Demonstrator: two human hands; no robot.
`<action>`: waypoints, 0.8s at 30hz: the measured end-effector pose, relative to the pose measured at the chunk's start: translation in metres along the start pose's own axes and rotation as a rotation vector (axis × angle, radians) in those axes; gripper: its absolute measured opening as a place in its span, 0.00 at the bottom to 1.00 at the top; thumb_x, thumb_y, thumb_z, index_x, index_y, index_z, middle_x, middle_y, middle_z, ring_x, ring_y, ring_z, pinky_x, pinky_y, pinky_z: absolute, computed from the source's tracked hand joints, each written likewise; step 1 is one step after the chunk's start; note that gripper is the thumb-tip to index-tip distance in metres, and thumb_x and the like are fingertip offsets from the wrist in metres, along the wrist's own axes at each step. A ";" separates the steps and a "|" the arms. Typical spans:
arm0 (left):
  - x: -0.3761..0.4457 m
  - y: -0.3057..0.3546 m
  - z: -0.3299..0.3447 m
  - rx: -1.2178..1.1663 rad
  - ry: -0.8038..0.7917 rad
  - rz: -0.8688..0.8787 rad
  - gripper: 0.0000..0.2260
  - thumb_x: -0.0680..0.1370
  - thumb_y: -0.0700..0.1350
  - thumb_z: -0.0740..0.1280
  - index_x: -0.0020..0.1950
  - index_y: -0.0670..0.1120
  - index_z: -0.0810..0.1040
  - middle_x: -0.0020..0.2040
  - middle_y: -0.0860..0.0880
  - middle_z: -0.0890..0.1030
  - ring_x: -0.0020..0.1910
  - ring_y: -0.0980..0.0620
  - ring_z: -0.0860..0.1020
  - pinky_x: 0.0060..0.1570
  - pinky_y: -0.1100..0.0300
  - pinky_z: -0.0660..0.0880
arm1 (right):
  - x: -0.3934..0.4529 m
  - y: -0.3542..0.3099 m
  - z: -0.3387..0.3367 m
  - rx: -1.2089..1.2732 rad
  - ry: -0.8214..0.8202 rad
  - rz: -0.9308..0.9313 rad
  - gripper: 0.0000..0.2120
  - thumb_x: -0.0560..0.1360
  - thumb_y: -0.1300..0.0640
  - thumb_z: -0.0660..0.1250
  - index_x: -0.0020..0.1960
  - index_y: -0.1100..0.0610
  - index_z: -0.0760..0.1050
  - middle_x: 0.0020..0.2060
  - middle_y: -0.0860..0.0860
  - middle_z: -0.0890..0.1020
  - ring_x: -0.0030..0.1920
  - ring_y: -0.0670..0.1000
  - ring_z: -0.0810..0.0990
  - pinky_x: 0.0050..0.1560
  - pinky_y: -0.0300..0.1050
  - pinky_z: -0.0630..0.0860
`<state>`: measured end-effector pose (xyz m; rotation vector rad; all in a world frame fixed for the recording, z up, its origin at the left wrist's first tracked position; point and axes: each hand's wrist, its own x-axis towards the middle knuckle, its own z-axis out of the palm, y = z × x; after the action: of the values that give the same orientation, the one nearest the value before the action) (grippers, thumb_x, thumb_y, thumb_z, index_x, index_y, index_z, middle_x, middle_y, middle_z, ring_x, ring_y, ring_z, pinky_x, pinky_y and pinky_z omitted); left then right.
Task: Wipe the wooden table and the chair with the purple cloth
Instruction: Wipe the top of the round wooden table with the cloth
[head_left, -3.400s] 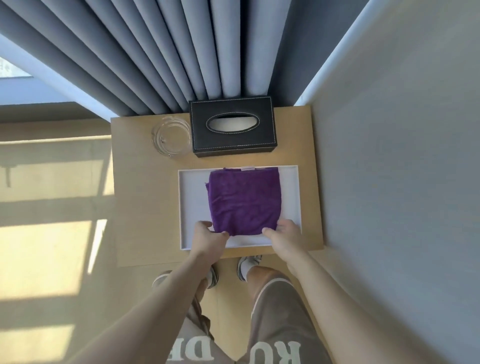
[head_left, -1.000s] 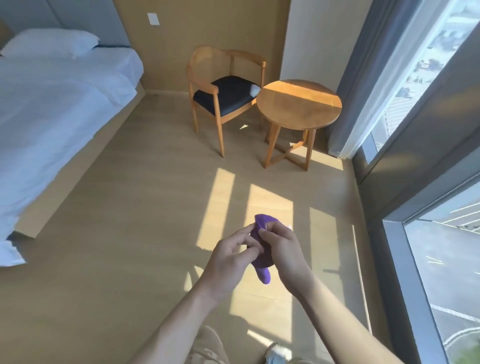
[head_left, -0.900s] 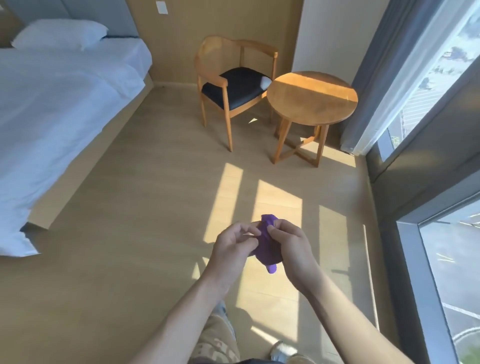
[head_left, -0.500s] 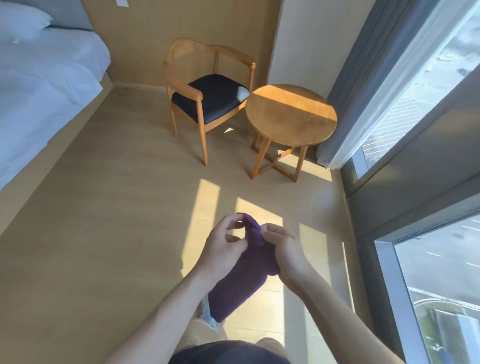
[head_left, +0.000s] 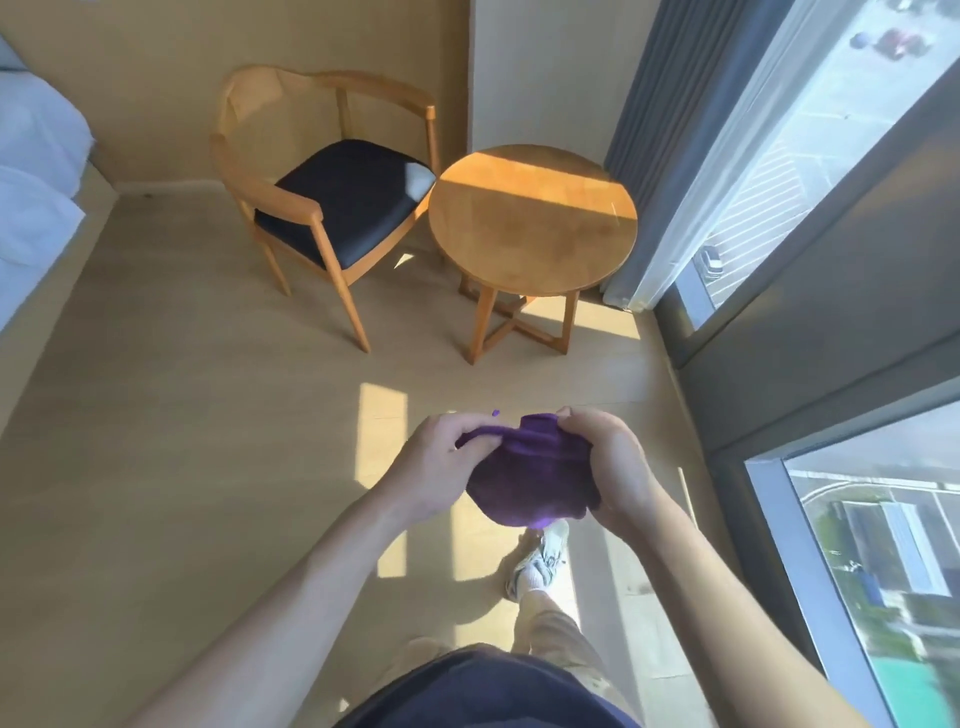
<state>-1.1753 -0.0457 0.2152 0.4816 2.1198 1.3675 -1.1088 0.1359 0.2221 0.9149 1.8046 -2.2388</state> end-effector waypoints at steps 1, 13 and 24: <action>0.017 0.003 0.001 0.011 0.005 0.007 0.11 0.80 0.48 0.62 0.52 0.57 0.84 0.46 0.54 0.85 0.50 0.56 0.80 0.53 0.57 0.75 | 0.016 -0.007 -0.006 0.009 -0.002 0.001 0.08 0.66 0.51 0.65 0.36 0.56 0.76 0.35 0.57 0.73 0.39 0.57 0.72 0.46 0.51 0.66; 0.219 0.062 0.012 0.083 0.089 -0.015 0.09 0.81 0.43 0.63 0.47 0.49 0.83 0.39 0.54 0.83 0.39 0.53 0.78 0.40 0.58 0.74 | 0.191 -0.129 -0.096 -0.489 -0.434 -0.002 0.23 0.65 0.49 0.82 0.50 0.59 0.75 0.40 0.50 0.81 0.41 0.49 0.82 0.43 0.43 0.77; 0.362 0.046 0.001 -0.079 0.060 -0.222 0.09 0.83 0.43 0.63 0.47 0.43 0.79 0.35 0.53 0.77 0.35 0.55 0.73 0.38 0.61 0.70 | 0.332 -0.169 -0.110 -0.744 -0.280 -0.122 0.10 0.72 0.67 0.68 0.44 0.53 0.78 0.32 0.43 0.78 0.34 0.44 0.75 0.36 0.39 0.72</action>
<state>-1.4556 0.1818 0.1616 0.1693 2.0862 1.3463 -1.4131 0.3738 0.1798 0.3334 2.3064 -1.4236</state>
